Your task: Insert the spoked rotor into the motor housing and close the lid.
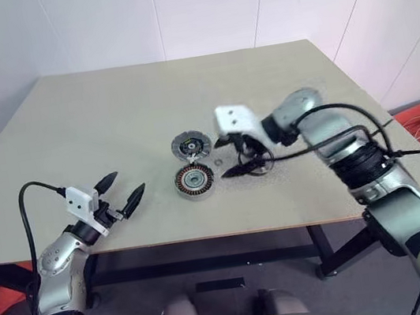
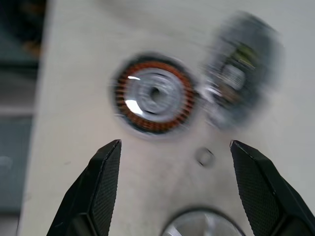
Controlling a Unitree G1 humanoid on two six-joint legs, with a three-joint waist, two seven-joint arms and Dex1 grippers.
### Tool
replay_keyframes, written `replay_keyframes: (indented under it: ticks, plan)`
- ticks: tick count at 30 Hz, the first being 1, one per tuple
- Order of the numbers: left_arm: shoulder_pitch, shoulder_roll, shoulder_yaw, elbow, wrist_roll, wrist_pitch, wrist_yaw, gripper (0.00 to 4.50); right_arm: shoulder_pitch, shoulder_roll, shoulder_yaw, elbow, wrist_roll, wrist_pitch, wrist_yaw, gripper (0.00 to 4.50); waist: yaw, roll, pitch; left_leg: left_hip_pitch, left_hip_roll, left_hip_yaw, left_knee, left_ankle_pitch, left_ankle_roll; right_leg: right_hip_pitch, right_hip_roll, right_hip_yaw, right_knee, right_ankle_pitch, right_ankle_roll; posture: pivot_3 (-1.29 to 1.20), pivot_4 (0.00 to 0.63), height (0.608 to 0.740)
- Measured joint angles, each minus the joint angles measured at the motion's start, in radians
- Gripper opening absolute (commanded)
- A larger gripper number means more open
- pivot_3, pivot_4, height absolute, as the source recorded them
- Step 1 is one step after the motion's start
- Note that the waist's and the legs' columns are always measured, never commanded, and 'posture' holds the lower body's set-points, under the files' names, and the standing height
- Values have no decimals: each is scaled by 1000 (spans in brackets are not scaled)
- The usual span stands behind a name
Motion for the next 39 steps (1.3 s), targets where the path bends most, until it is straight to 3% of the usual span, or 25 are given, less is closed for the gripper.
replay_keyframes:
  ticks: [5, 11, 23, 39]
  plan:
    - [-1, 1, 0, 1, 0, 1, -4, 4500, 62, 24, -119, 86, 31, 124, -188, 3979, -2, 0, 0, -1, 0, 0, -1, 1, -2, -1, 0, 0, 0, 0, 0, 0, 0, 740]
    - [-18, 3, -3, 7, 0, 2, -12, 4500, 107, 102, -125, 86, 52, 190, -306, 3979, -3, 1, 0, -3, 0, 0, -1, 2, -2, -3, 0, 0, 0, 0, 0, 0, 0, 740]
    - [-18, 11, -2, 8, 0, 3, -12, 4500, 112, 160, -46, 59, 54, 184, -392, 3979, -2, 1, 0, -2, 0, 0, -1, 2, -3, -2, 0, 0, 0, 0, 0, 0, 0, 740]
    - [-19, 10, -3, 5, 0, 7, -7, 4500, 37, 212, 47, 255, -7, 83, -439, 3979, -3, 1, 0, -3, 0, 0, -1, 2, -3, -3, 0, 0, -1, 0, 0, 0, 0, 740]
